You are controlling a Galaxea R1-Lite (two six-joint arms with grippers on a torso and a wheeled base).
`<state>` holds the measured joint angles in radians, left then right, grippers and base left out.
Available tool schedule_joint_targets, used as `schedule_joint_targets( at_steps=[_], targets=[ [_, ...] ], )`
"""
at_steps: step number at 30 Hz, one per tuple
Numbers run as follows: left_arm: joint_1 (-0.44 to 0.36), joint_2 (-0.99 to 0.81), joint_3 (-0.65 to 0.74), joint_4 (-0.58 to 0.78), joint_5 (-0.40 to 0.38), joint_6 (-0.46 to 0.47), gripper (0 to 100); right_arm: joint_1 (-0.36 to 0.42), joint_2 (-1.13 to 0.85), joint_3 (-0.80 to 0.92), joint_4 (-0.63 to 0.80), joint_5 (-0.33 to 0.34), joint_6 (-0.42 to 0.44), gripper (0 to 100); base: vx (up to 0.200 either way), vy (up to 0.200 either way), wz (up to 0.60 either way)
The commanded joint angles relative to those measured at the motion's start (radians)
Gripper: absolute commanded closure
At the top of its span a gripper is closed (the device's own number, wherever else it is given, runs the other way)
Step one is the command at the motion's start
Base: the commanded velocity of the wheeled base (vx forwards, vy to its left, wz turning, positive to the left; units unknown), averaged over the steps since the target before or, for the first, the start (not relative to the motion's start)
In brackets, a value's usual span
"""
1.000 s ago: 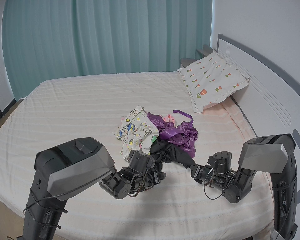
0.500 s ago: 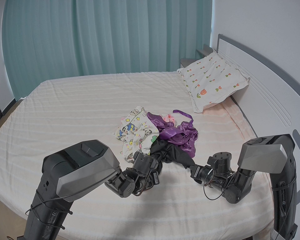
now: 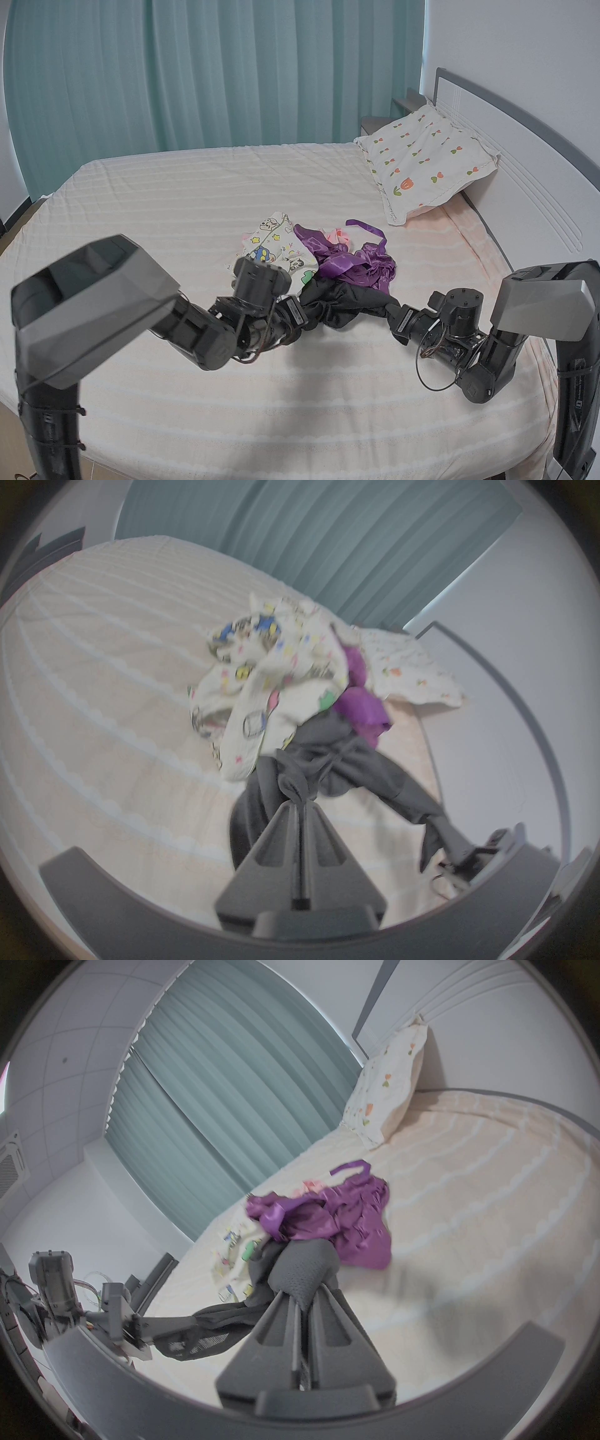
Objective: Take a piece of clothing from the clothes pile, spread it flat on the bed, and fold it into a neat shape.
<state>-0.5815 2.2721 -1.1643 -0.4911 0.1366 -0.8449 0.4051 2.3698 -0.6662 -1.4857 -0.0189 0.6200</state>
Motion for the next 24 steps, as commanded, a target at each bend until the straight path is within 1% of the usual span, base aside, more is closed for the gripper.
schedule_joint_targets(
  at_steps=[1,2,3,4,7,8,10,11,16,19,24],
  targets=[
    [0.025,-0.381,0.146,-0.006,-0.026,-0.043,100,-0.023,-0.244,0.054,-0.048,0.005,0.012,100,0.000,0.000,0.00],
    [0.025,-0.381,0.146,-0.006,-0.026,-0.043,100,-0.023,-0.244,0.054,-0.048,0.005,0.012,100,0.000,0.000,0.00],
    [0.043,-0.462,0.172,-0.007,-0.025,-0.043,100,-0.040,-0.317,0.048,-0.036,0.007,0.012,100,0.000,0.000,0.00],
    [0.055,-0.503,0.181,-0.006,-0.025,-0.043,100,-0.051,-0.348,0.045,-0.034,0.007,0.012,100,0.000,0.000,0.00],
    [0.080,-0.563,0.195,-0.006,-0.022,-0.042,100,-0.069,-0.408,0.039,-0.021,0.020,0.010,100,0.000,0.000,0.00],
    [0.104,-0.612,0.210,-0.006,-0.022,-0.040,100,-0.088,-0.462,0.030,0.001,0.037,0.010,100,0.000,0.000,0.00],
    [0.126,-0.654,0.221,-0.006,-0.023,-0.042,100,-0.104,-0.504,0.022,0.024,0.042,0.010,100,0.000,0.000,0.00],
    [0.150,-0.706,0.242,-0.004,-0.028,-0.042,100,-0.127,-0.554,0.002,0.059,0.053,0.010,100,0.000,0.000,0.00],
    [0.196,-0.804,0.313,-0.006,-0.023,-0.022,100,-0.175,-0.626,-0.035,0.125,0.085,0.012,100,0.000,0.000,0.00],
    [0.219,-0.842,0.342,-0.006,-0.022,-0.019,100,-0.169,-0.624,-0.012,0.154,0.089,0.012,100,0.000,0.000,0.00],
    [0.224,-0.885,0.410,-0.006,-0.023,-0.017,100,-0.152,-0.616,0.050,0.147,0.091,0.014,100,0.000,0.000,0.00]
  ],
)
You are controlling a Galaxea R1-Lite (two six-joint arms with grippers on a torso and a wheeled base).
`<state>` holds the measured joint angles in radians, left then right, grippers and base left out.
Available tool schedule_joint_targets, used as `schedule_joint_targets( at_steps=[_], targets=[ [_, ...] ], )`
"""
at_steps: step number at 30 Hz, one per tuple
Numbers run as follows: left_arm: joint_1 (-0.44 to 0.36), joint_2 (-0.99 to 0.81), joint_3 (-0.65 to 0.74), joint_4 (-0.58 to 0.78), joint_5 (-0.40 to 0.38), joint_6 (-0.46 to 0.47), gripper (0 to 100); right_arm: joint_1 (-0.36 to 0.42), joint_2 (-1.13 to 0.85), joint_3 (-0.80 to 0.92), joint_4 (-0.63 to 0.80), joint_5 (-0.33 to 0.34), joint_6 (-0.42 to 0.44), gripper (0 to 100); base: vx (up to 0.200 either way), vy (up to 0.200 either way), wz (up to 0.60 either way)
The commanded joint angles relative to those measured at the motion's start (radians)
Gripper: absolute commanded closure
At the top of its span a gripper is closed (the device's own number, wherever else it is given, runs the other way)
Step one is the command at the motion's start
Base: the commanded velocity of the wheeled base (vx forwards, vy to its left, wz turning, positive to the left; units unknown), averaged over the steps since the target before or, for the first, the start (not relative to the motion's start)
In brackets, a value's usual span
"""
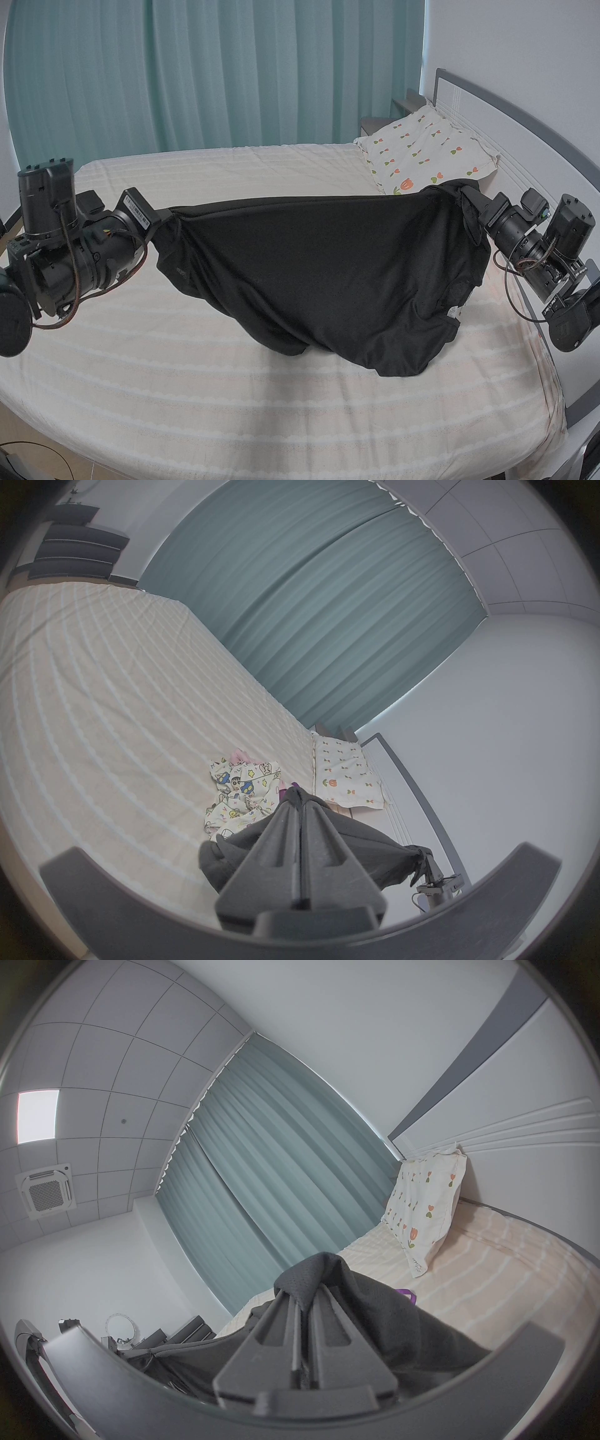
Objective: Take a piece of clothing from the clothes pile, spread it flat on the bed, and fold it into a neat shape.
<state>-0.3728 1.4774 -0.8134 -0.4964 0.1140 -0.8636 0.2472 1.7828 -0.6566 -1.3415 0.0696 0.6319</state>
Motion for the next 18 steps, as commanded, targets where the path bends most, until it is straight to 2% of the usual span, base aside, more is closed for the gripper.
schedule_joint_targets(
  at_steps=[1,7,13,18],
  targets=[
    [0.014,-0.095,0.086,-0.001,-0.001,0.000,100,0.007,-0.022,0.058,-0.001,0.003,0.000,100,0.000,0.000,0.00],
    [0.014,-0.100,0.126,0.002,0.003,-0.002,100,0.007,-0.034,0.074,0.002,0.001,0.002,100,0.000,0.000,0.00],
    [0.005,-0.114,0.189,0.004,-0.005,-0.006,100,0.043,-0.039,0.130,-0.001,-0.007,0.003,100,0.000,0.000,0.00],
    [-0.003,-0.131,0.235,0.009,-0.005,-0.008,100,0.049,-0.049,0.153,-0.001,-0.008,0.002,100,-0.200,0.000,0.00]
  ],
)
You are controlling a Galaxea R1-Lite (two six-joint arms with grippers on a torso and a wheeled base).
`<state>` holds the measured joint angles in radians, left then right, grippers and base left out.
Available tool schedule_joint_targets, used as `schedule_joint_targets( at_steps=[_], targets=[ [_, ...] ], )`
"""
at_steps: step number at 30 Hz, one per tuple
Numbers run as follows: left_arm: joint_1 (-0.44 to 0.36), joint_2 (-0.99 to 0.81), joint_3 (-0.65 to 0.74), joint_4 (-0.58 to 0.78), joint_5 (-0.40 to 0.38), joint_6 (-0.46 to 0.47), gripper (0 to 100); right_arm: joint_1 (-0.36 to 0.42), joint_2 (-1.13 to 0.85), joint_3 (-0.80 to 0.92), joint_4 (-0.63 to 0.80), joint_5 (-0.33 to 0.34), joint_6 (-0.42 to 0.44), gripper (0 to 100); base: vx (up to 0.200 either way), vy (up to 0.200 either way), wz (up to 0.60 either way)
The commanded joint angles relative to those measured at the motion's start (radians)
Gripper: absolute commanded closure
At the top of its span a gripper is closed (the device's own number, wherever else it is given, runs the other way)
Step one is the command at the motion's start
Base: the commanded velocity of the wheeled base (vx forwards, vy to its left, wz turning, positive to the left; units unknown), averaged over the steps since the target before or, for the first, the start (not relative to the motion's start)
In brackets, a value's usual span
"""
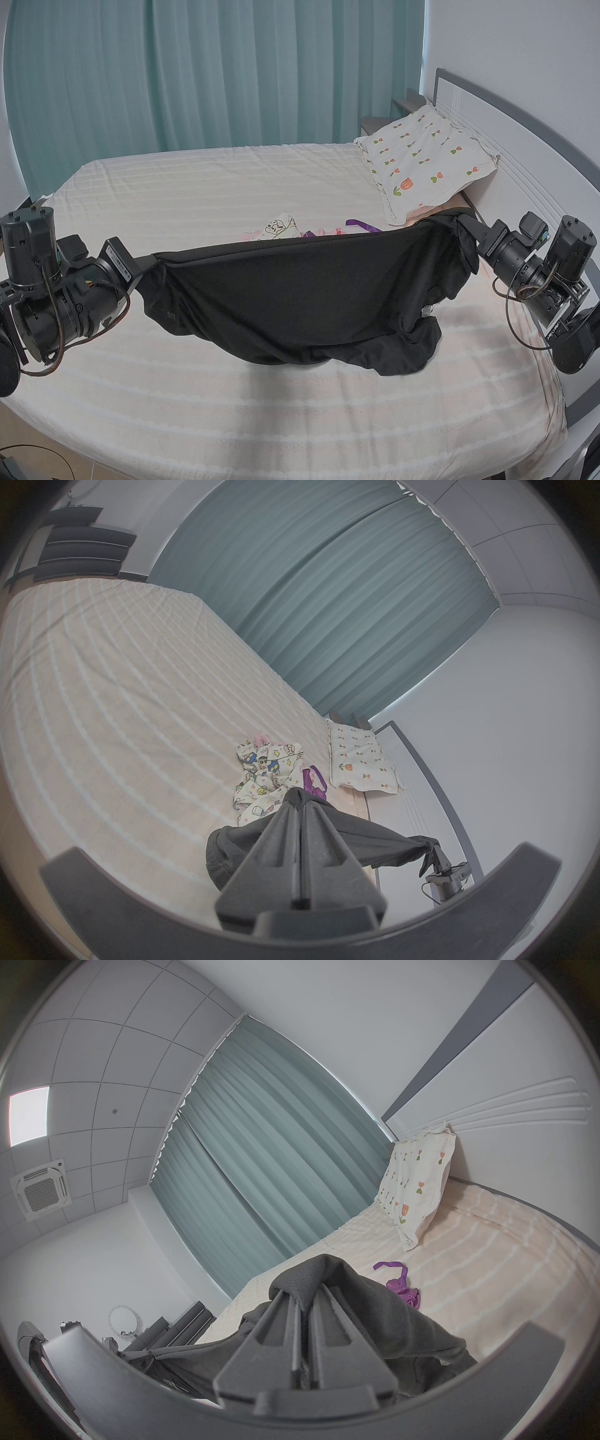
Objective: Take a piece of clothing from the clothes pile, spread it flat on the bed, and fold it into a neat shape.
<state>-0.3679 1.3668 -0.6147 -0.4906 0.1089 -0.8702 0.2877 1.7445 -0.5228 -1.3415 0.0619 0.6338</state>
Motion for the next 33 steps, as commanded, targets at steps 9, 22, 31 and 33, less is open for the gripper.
schedule_joint_targets(
  at_steps=[9,22,31,33],
  targets=[
    [-0.031,-0.061,0.104,0.003,-0.002,-0.003,100,0.008,-0.023,0.038,0.001,-0.005,0.000,100,-0.089,0.000,0.00],
    [-0.022,-0.066,0.101,-0.002,-0.015,-0.004,100,0.008,-0.033,0.066,-0.001,-0.004,0.000,100,0.000,0.046,0.00],
    [-0.017,-0.074,0.085,0.001,-0.017,-0.003,100,0.028,-0.068,0.060,0.002,-0.004,0.000,100,0.000,0.200,0.00],
    [-0.017,-0.074,0.079,0.003,-0.017,-0.004,100,0.033,-0.072,0.060,0.002,-0.004,0.000,100,0.000,0.200,0.00]
  ],
)
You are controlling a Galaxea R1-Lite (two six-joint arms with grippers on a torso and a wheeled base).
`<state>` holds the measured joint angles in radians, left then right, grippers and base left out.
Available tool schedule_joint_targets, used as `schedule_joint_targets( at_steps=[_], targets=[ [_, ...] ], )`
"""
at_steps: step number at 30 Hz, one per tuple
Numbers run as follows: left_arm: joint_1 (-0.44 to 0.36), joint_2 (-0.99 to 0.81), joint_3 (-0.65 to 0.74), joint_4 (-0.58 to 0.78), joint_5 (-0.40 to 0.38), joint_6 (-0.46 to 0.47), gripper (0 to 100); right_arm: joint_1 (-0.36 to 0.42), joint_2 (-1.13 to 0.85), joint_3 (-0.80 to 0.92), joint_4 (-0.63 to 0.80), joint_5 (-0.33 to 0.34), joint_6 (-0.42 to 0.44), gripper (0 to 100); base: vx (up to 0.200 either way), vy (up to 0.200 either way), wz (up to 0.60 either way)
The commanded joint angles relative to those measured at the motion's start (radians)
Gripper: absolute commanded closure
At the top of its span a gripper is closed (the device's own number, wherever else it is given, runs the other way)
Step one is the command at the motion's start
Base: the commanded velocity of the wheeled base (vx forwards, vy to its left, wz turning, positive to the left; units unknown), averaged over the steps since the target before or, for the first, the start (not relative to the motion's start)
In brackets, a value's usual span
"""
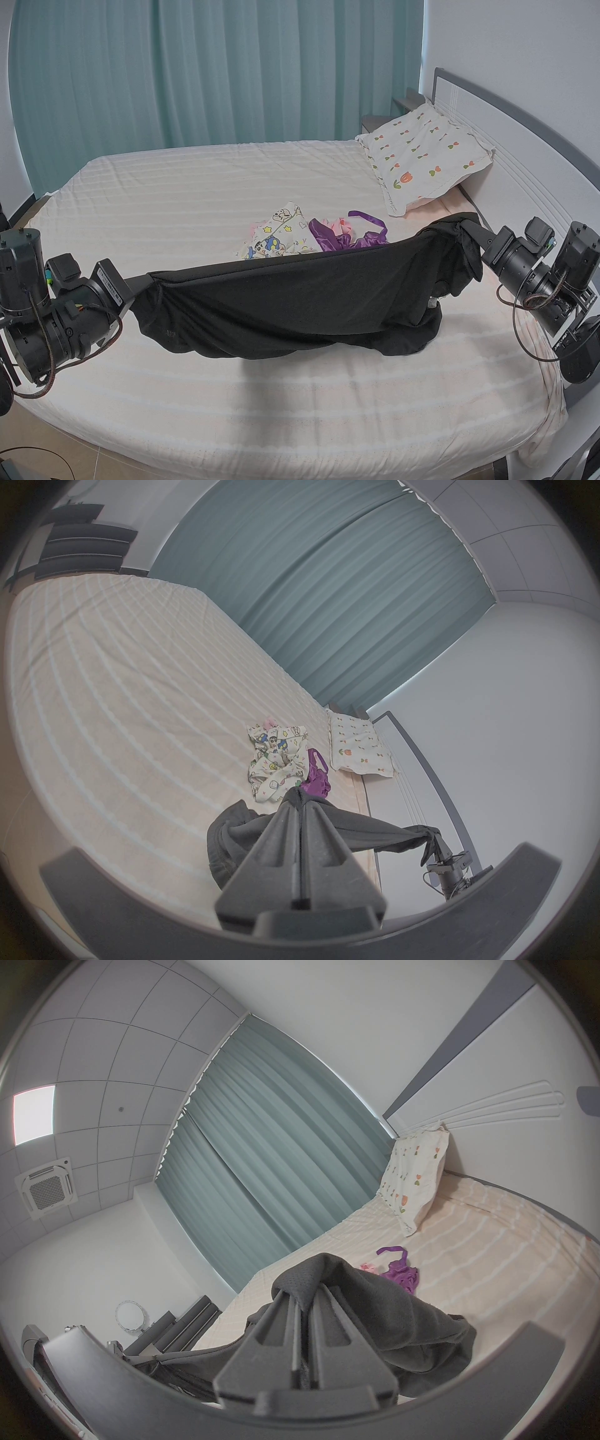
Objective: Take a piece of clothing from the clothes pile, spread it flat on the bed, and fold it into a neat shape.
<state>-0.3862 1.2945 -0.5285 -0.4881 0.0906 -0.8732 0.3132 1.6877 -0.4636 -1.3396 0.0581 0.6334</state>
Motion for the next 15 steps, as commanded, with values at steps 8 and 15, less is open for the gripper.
schedule_joint_targets(
  at_steps=[8,15],
  targets=[
    [0.015,-0.009,-0.022,0.005,0.001,0.002,100,0.026,-0.017,-0.006,-0.001,-0.001,0.000,100,0.000,0.200,0.00],
    [0.032,-0.021,-0.041,0.005,0.001,0.002,100,0.044,-0.025,-0.015,-0.006,0.000,0.000,100,0.000,0.200,0.00]
  ],
)
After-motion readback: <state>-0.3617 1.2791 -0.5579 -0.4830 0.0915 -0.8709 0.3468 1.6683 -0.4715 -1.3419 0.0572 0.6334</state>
